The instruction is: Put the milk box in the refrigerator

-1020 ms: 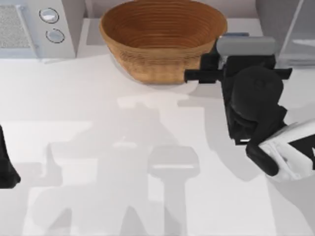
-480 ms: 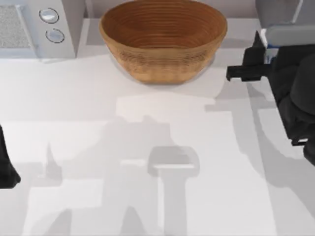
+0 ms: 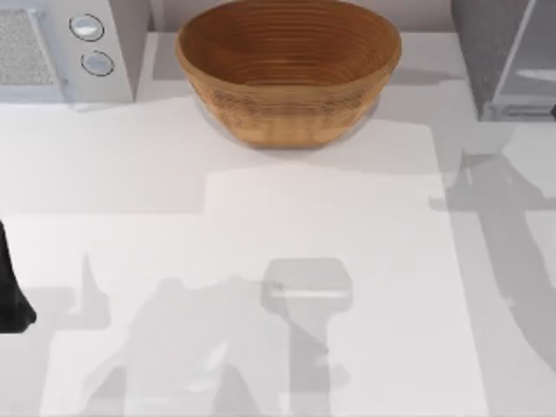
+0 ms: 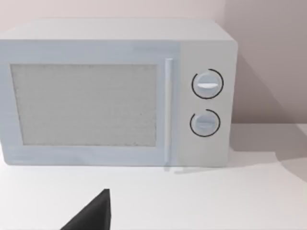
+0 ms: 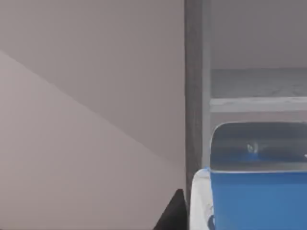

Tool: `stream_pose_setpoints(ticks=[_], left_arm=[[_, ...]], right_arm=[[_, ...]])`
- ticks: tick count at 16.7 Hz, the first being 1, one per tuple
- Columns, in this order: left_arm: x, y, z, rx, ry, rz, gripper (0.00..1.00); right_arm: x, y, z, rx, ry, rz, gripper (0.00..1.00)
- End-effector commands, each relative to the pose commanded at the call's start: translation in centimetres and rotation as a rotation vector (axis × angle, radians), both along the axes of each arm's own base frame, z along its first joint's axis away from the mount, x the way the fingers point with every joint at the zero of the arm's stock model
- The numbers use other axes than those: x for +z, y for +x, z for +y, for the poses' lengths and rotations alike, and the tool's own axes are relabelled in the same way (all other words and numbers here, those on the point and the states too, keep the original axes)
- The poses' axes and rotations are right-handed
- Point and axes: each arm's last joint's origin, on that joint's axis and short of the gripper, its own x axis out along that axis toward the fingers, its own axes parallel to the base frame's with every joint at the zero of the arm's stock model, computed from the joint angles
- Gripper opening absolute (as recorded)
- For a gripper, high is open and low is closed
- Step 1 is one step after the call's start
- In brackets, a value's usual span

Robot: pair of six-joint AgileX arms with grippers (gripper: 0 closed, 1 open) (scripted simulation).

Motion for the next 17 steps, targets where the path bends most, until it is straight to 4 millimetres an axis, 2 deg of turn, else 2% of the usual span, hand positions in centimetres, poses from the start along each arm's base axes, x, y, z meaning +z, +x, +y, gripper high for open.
stream_pose_setpoints(ticks=[6, 9, 13, 17], left_arm=[[0.0, 0.0, 0.0, 0.0, 0.0, 0.0, 1.0], [0.0, 0.0, 0.0, 0.0, 0.0, 0.0, 1.0], [0.0, 0.0, 0.0, 0.0, 0.0, 0.0, 1.0], [0.0, 0.0, 0.0, 0.0, 0.0, 0.0, 1.0]], right_arm=[[-2.9, -5.3, -3.8, -0.019, -0.026, 0.053, 0.0], [-6.0, -8.1, -5.3, -0.035, -0.025, 0.085, 0.0], [-10.0, -9.6, -6.2, -0.036, -0.033, 0.149, 0.0], [-10.9, -9.9, -6.4, -0.016, -0.028, 0.151, 0.0]])
